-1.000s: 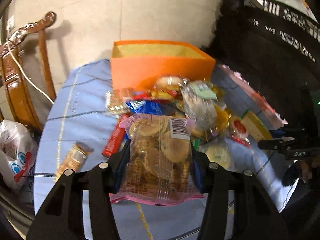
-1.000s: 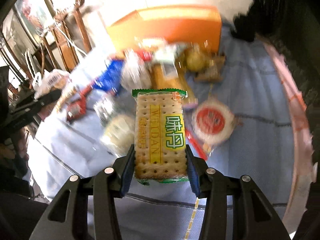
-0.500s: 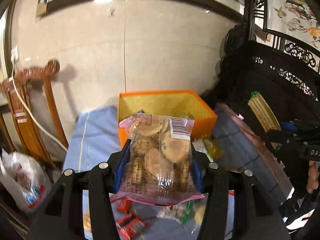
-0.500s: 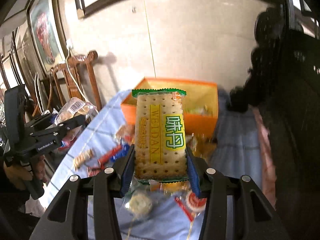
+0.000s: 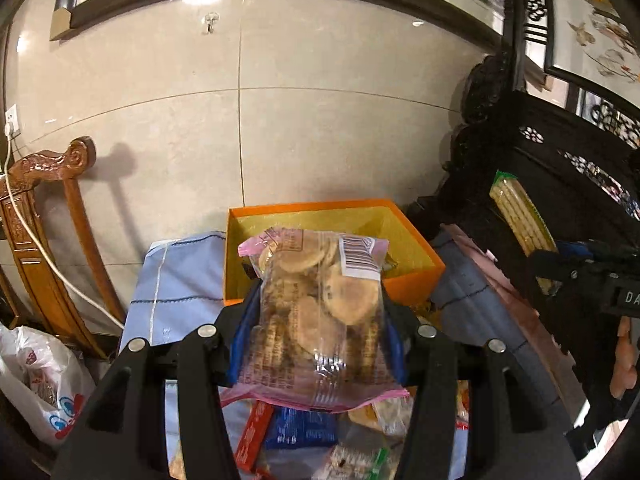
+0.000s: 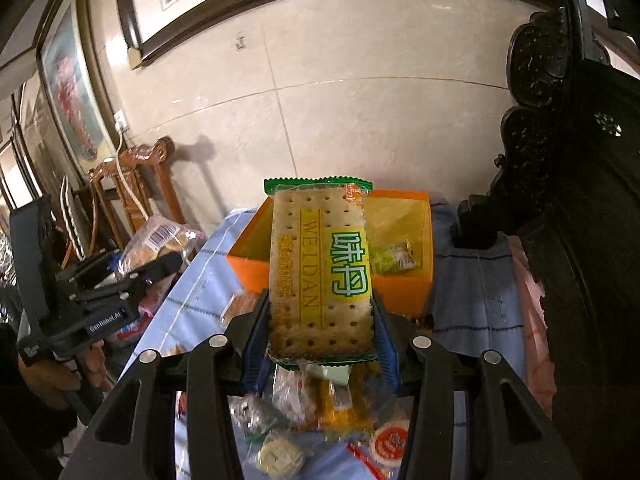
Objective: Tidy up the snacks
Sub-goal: 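Carry cookie bag and cracker pack to the orange box and release, then grasp red wafer pack with left tool while right tool grasps yellow bread bag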
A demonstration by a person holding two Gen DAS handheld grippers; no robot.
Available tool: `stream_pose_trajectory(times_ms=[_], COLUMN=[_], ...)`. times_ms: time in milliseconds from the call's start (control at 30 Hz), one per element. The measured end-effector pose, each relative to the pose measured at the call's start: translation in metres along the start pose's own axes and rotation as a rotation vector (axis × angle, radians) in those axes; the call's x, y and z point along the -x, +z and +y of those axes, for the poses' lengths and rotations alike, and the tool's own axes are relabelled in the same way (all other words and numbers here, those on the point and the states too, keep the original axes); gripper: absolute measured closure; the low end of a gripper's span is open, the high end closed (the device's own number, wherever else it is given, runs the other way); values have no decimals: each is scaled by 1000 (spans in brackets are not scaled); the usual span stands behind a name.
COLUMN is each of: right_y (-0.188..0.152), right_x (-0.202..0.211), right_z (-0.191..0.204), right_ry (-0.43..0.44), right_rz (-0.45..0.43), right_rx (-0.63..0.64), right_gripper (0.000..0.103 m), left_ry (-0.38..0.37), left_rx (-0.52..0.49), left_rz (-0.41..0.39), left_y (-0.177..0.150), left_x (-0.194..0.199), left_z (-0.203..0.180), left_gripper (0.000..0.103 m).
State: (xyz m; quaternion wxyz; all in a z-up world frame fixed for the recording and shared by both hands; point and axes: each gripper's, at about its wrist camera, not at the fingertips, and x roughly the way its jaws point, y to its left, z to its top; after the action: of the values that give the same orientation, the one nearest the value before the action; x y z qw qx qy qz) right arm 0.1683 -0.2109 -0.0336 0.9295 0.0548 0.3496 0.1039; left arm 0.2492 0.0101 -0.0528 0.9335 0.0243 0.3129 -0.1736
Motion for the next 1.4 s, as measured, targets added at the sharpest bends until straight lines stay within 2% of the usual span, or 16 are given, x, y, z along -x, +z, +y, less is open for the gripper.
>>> stream_pose_trajectory(times_ms=[133, 300, 367, 400, 433, 467, 500, 533, 700, 867, 967, 1033, 1167, 1233, 1400], right_y=[33, 94, 113, 121, 126, 125, 123, 118, 71, -3, -52, -79, -132, -148, -159], right_x=[-16, -43, -62, -76, -94, -103, -111, -117, -132, -121, -116, -114, -114, -115, -121], right_z=[-8, -20, -23, -28, -35, -40, -44, -47, -51, -41, -31, -20, 7, 10, 12], right_ry=[-5, -27, -27, -9, -10, -43, -67, -76, -114, -124, -100, -97, -128, -140, -155], right_rz=[-28, -72, -65, -40, -17, -4, 6, 23, 98, 159, 234, 281, 362, 384, 396], right_rx=[-32, -38, -25, -28, -39, -45, -50, -54, -44, -26, -12, 31, 194, 201, 204], right_gripper=[56, 56, 55, 55, 41, 33, 29, 29, 30, 30, 30, 30, 32, 32, 32], left_ry=[10, 41, 59, 77, 101, 118, 133, 155, 158, 147, 134, 119, 103, 119, 148], left_rx=[-10, -15, 18, 36, 52, 60, 58, 52, 24, 42, 50, 56, 56, 35, -23], left_rz=[-14, -47, -42, -37, -32, -12, 26, 74, 132, 199, 233, 261, 294, 321, 336], left_y=[32, 91, 109, 114, 116, 115, 111, 102, 46, -26, -66, -100, -159, -187, -220], left_x=[-26, -68, -94, -106, -118, -130, -141, -150, -145, -111, -84, -64, -31, -22, -19], left_z=[2, -2, 1, 4, 7, 11, 14, 18, 32, 49, 56, 63, 71, 71, 59], left_gripper=[52, 50, 26, 4, 4, 4, 4, 4, 4, 4, 4, 4, 4, 4, 4])
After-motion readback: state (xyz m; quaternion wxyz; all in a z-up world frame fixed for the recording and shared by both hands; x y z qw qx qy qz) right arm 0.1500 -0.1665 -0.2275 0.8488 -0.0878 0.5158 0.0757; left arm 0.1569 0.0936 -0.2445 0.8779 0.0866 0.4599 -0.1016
